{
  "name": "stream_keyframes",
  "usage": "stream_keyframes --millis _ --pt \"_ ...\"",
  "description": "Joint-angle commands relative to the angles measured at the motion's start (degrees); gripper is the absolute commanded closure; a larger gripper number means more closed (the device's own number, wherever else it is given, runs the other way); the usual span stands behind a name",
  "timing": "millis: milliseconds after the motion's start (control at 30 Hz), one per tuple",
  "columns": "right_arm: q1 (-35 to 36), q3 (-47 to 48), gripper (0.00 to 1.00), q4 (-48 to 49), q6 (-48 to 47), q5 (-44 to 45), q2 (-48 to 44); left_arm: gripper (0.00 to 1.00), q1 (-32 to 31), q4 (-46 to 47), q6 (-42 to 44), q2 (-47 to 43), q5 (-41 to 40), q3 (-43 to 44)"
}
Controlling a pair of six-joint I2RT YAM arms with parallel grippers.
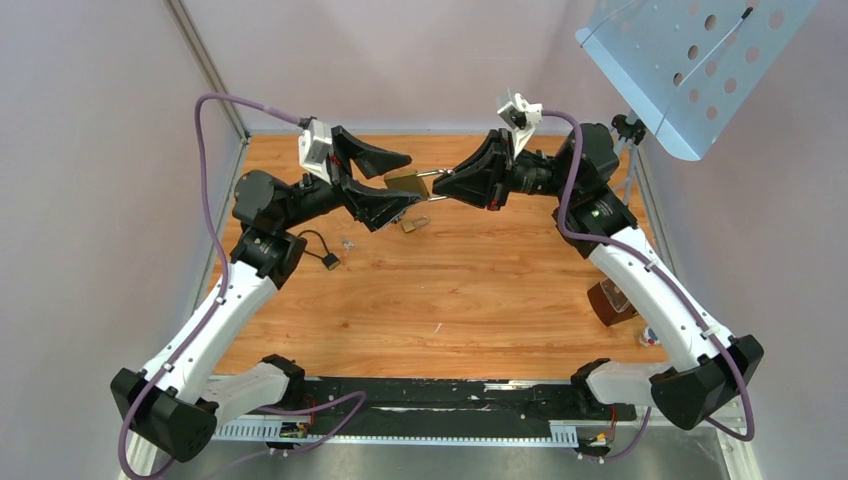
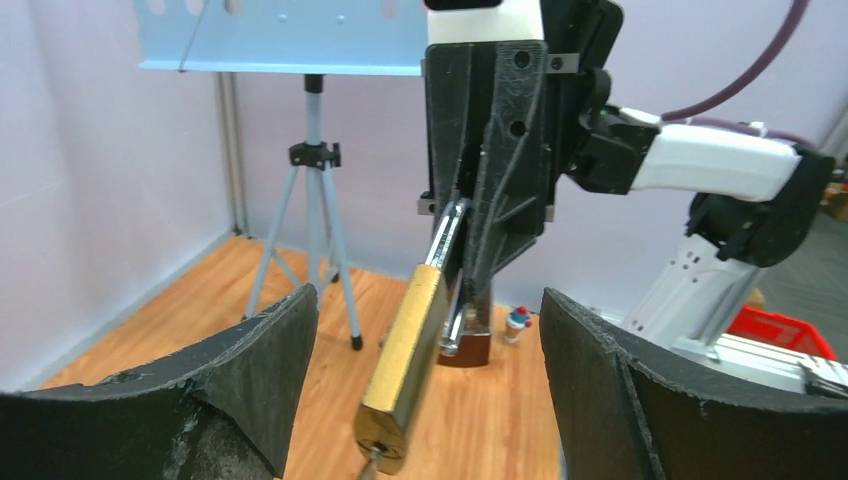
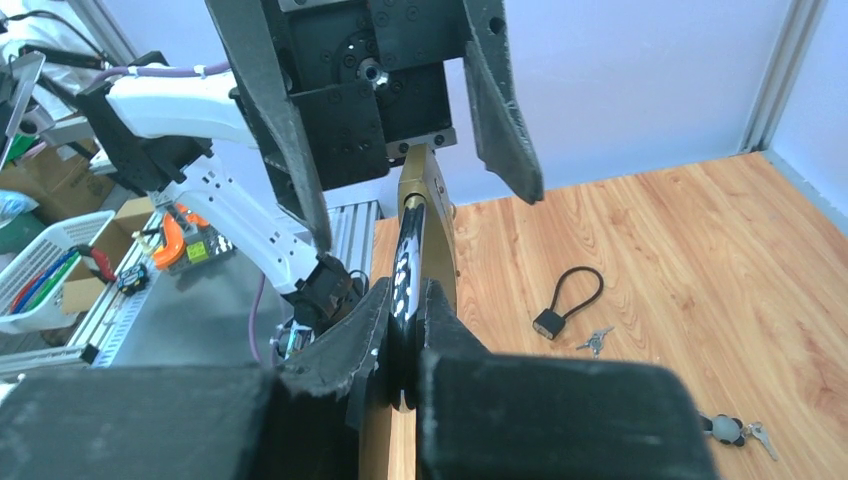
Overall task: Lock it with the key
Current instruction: Lock the lock.
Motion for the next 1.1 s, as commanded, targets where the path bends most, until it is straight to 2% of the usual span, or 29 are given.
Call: stream_keyframes --millis 0,200,367,533,733,833,1067 --pt "0.0 0.6 1.00 13.3 3.3 4.2 -4.3 0.13 -0.1 -1.0 -6.4 -0.3 3.3 3.6" --pt "-0.1 0.2 1.00 17.2 6.6 3.9 -4.7 0.17 0.1 -1.9 -12.5 3.1 7.5 7.3" --pt "0.0 -0.4 1.00 18.8 8.1 3.4 -5.0 0.22 0.2 1.2 -15.4 3.6 8.4 7.1" --pt "0.0 -2.0 1.00 21.6 10.3 4.1 -5.7 0.34 0.7 3.0 -17.5 3.3 8.8 7.1" --pt "-0.1 -2.0 1.00 22.5 11.8 3.4 -5.9 0.41 0.9 6.2 -20.1 3.1 8.9 8.1" --pt "-0.1 -2.1 1.00 23.1 12.3 3.3 -5.9 0.52 0.9 7.0 -21.2 3.4 9.4 7.8" --pt "-0.1 -1.3 1.00 23.7 13.8 1.9 -4.8 0.59 0.9 10.7 -23.9 4.0 9.4 6.8"
